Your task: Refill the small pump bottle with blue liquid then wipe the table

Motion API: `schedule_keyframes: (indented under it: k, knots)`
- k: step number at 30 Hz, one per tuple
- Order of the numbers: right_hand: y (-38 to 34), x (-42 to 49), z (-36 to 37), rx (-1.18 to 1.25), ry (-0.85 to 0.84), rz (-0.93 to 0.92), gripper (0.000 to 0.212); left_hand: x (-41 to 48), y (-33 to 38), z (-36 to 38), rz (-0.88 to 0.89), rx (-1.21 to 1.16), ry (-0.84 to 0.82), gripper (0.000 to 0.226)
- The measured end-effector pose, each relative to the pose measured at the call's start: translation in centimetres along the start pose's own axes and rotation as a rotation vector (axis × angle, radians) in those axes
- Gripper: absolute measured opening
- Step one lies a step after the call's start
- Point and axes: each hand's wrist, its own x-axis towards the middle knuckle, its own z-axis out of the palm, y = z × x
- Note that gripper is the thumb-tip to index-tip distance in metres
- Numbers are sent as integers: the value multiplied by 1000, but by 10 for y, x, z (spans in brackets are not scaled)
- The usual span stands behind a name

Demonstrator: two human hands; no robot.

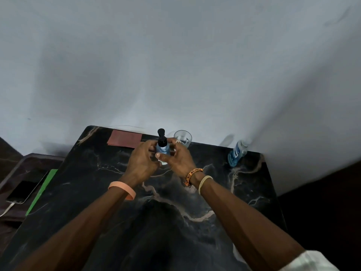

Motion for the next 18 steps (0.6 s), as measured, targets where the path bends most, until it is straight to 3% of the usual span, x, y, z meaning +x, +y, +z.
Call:
schedule_keyframes:
  k: [5, 9, 18]
  knots:
    - [-3, 13, -4, -21, 38, -11, 38, 15, -1, 2, -139, -157, -45, 56]
    - [0, 26, -4, -45, 70, 18, 48, 29, 1, 3, -236, -257, -32, 54]
    - [6, 57, 1, -84, 141, 61, 43, 61, -12, 1, -338, -446, -86, 46]
